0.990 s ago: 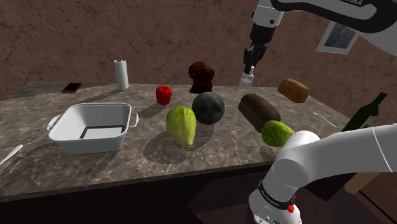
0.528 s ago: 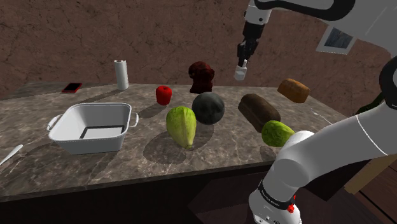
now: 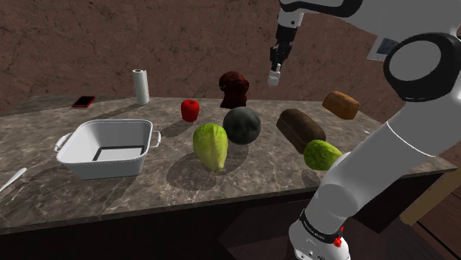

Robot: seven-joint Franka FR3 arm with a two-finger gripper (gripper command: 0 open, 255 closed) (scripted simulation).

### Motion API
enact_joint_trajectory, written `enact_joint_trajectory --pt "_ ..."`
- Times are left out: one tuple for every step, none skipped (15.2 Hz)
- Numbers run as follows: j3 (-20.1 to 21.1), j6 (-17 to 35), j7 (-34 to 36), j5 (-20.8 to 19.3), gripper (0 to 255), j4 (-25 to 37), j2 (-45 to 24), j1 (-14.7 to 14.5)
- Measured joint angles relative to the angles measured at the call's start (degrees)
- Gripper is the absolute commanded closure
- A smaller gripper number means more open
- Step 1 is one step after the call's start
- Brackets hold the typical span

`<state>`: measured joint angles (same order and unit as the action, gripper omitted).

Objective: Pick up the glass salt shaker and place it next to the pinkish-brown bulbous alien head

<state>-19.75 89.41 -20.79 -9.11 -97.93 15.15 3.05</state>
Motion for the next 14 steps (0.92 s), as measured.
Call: enact_joint_trajectory --pt "-0.94 -0.16 -1.24 0.63 255 2.34 -2.13 0.19" --pt "-2.01 0.39 -2.53 1.5 255 4.47 -4.75 0.43" --pt "-2.79 0.11 -3.61 2.43 255 7.15 -7.29 0.63" --pt "-3.6 -0.33 -4.78 3.46 255 10.07 -9.84 0.95" --pt "-4.36 -0.2 -5.93 4.44 255 12.08 -12.08 1.41" --pt "-5.18 -1.07 -7.21 5.89 255 16.0 -15.34 1.99" --pt "-5.94 -1.51 -8.52 7.5 255 19.63 -18.75 2.79" --pt "-6.47 -2.03 -9.62 8.87 255 22.65 -21.52 3.63" --pt "-6.97 -2.73 -10.74 10.35 255 25.98 -24.38 4.71" --pt "-7.52 -3.94 -12.18 12.06 255 30.13 -27.57 6.24" --pt "-7.73 -5.2 -12.95 13.63 255 34.21 -30.61 7.6" --pt "-7.81 -6.7 -13.62 15.15 255 38.58 -33.66 9.16" --pt "-7.64 -8.9 -13.95 17.03 255 44.7 -37.66 11.23" --pt "-7.48 -9.93 -14.57 18.14 255 47.94 -40.04 12.6"
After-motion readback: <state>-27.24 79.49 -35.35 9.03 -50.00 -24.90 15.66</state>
